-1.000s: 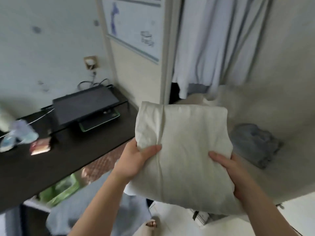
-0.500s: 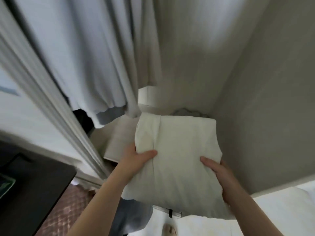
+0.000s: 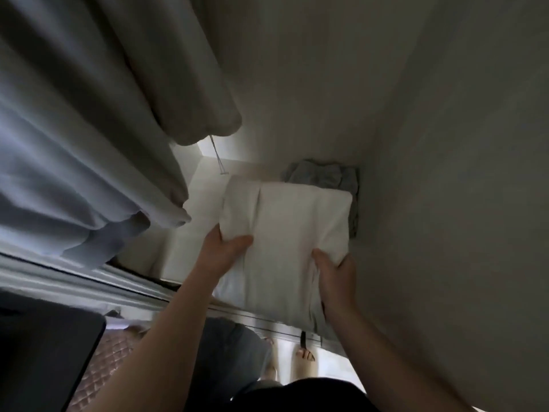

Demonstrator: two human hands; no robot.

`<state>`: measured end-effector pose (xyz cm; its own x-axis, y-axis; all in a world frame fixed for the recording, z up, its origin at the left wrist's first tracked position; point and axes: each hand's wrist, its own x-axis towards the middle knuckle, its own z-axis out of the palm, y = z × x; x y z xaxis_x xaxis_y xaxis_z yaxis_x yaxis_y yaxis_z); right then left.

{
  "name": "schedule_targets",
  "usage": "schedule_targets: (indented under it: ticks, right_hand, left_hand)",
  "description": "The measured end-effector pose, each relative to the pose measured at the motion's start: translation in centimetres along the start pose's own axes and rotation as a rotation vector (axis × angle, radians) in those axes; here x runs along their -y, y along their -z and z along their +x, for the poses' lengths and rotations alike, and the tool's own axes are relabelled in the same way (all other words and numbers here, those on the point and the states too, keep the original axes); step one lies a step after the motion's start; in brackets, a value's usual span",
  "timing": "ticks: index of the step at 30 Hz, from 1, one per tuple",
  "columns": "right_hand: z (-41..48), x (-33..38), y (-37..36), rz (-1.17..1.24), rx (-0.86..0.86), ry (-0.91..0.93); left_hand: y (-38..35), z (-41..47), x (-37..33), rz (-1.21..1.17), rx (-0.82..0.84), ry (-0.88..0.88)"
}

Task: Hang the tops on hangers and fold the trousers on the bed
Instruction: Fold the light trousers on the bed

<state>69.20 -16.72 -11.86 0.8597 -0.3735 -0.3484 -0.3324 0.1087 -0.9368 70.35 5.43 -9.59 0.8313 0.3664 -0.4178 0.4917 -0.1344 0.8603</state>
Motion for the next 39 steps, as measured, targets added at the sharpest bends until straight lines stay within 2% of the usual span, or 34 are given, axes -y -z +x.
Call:
schedule_targets:
  ticks: [3,9,12,18,22,25,28,30,32,39]
  right_hand:
    - [1.4,-0.6,-1.6,-0.034,-0.086,0.050]
    - [7.1,-0.9,-4.0,-0.087,-0.204,0.028]
    - [11.0,-0.8,-4.8,-0.208,-0.281,0.047]
    - [20.0,0.4,-5.3,-0.397,-0.262,0.009]
    - [25.5,0.3,-6.6,-0.471,-0.262,-0.027]
    - [27.7,-1.6,-7.8,-0.860,-0.231,0.065]
    - [28.7,-5.1,-9.3,-1.193,-0.009,0.231]
    - [29.9,-7.6,-9.7,-1.288,0.104,0.231]
    - [31.2,-9.8,-9.7,-1.346,0.119,0.208]
    - [33.4,-13.4,-9.8,-1.440,-0.048,0.363]
  left_hand:
    - [-1.2,3.0,0.3,-0.017,0.024,0.023]
    - [-5.1,9.9,0.6,-0.027,0.061,0.068]
    - [-7.5,14.0,0.2,-0.002,0.104,0.089]
    - [-12.5,22.1,-0.8,0.036,0.161,0.056]
    - [-15.6,26.5,-1.3,0.109,0.158,-0.040]
    - [-17.0,27.8,0.2,0.460,0.056,-0.227]
    - [-18.8,29.2,2.6,0.751,0.097,-0.495]
    - [-20.2,30.7,4.2,0.867,0.192,-0.550]
    - [-21.2,32.1,5.9,0.901,0.225,-0.530]
    - [-23.4,34.2,8.2,0.860,0.114,-0.619]
